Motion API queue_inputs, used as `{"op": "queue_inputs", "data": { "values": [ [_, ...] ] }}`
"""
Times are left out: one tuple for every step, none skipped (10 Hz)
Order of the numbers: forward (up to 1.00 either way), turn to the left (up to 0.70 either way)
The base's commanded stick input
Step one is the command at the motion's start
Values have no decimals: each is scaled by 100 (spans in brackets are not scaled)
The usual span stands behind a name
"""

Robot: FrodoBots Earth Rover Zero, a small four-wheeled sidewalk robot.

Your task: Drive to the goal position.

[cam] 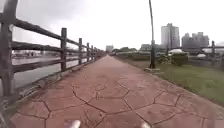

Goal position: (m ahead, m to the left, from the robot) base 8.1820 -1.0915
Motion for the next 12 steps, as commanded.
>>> {"op": "queue_inputs", "data": {
  "values": [
    [70, 0],
    [70, 0],
    [70, 0],
    [70, 0],
    [70, 0],
    [70, 0],
    [70, 0],
    [70, 0],
    [70, 0],
    [70, 0],
    [70, 0],
    [70, 0]
  ]
}}
